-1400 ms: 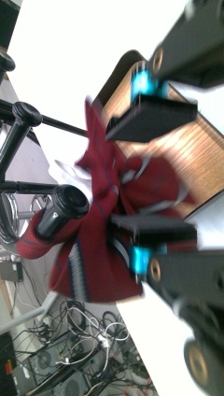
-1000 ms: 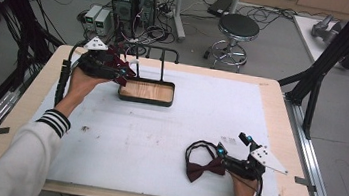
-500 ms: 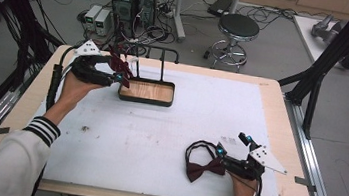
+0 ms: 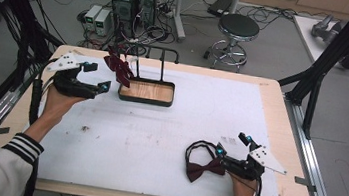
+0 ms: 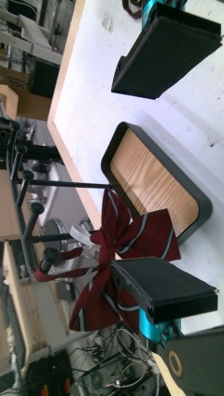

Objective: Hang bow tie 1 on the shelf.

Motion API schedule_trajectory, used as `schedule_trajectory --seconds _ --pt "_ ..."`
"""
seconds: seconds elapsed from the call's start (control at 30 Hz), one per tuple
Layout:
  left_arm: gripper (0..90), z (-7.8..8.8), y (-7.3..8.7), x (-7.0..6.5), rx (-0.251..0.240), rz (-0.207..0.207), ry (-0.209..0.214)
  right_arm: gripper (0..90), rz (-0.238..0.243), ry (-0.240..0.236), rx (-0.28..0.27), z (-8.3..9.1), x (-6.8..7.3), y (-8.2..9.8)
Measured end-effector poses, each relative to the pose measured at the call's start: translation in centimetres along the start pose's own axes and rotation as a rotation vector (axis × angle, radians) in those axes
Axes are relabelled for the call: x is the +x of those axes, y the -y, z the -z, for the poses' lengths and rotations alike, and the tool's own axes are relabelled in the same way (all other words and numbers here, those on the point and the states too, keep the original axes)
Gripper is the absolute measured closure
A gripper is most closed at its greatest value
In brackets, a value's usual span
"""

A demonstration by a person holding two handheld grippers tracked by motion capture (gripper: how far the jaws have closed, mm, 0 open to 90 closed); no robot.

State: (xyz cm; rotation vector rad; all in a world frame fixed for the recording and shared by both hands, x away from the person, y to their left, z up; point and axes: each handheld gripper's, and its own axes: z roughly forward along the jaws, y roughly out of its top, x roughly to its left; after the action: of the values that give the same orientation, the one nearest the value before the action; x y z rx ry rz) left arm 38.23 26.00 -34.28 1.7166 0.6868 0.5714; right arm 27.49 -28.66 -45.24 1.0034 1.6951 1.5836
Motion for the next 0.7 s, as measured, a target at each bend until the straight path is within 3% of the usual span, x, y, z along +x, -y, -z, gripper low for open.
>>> schedule_trajectory --seconds 0.27,0.5,0.7 --pt "13.5 2.2 1.5 -1.3 -0.059 -0.029 0.003 8.7 -0.001 0.003 0.0 0.0 0.0 0.0" --pt "13.5 2.9 2.5 -2.0 -0.084 -0.021 0.014 8.7 0.004 0.007 0.0 0.0 0.1 0.0" --pt "13.5 4.2 4.5 -2.6 -0.123 -0.021 0.005 8.7 0.01 0.007 -0.002 0.0 0.1 0.0"
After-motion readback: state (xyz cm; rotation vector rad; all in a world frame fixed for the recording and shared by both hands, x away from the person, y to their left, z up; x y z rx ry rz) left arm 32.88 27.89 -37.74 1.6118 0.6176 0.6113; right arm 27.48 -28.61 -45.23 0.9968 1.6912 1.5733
